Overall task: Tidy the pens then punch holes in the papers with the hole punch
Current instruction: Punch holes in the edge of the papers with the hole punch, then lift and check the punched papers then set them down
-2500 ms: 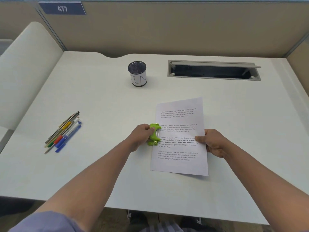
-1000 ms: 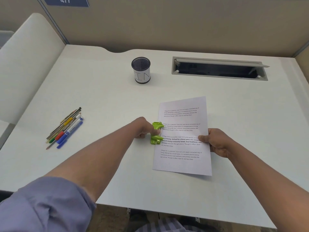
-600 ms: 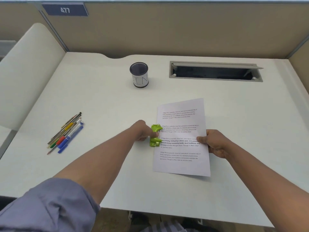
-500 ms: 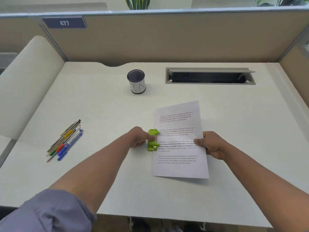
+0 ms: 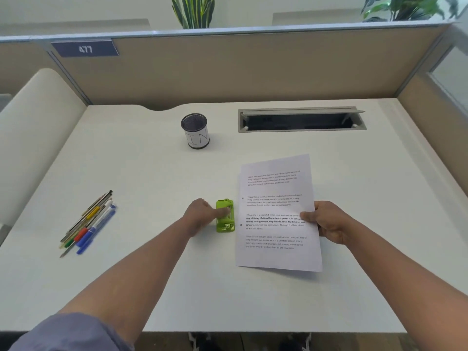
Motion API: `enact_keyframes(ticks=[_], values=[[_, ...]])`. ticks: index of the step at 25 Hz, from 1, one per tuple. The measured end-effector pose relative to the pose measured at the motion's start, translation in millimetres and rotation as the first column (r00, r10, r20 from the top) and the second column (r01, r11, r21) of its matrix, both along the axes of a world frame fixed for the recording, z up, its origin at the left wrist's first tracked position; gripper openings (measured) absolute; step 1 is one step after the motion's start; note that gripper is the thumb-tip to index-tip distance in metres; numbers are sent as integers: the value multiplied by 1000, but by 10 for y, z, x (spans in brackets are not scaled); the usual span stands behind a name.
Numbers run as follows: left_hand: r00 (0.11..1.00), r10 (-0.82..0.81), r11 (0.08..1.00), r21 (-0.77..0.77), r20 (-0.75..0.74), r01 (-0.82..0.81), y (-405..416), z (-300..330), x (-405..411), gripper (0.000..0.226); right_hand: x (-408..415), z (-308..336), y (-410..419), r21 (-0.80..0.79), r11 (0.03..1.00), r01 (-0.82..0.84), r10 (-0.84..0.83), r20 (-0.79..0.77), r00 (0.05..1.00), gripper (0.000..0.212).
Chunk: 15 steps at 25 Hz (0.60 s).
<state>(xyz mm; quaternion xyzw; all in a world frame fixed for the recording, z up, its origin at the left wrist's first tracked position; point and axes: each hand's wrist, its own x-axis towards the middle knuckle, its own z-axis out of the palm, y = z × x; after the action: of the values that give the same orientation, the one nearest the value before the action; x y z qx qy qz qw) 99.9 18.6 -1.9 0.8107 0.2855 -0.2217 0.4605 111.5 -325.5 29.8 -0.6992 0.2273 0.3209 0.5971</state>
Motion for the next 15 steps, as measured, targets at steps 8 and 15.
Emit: enact_keyframes(ticks=[8, 15], values=[[918, -90, 989, -71, 387, 127, -788, 198, -123, 72, -227, 156, -443, 102, 994, 39, -48, 86, 995, 27], [968, -110, 717, -656, 225, 234, -1289, 312, -7, 36, -415, 256, -740, 106, 994, 35, -60, 250, 966, 25]])
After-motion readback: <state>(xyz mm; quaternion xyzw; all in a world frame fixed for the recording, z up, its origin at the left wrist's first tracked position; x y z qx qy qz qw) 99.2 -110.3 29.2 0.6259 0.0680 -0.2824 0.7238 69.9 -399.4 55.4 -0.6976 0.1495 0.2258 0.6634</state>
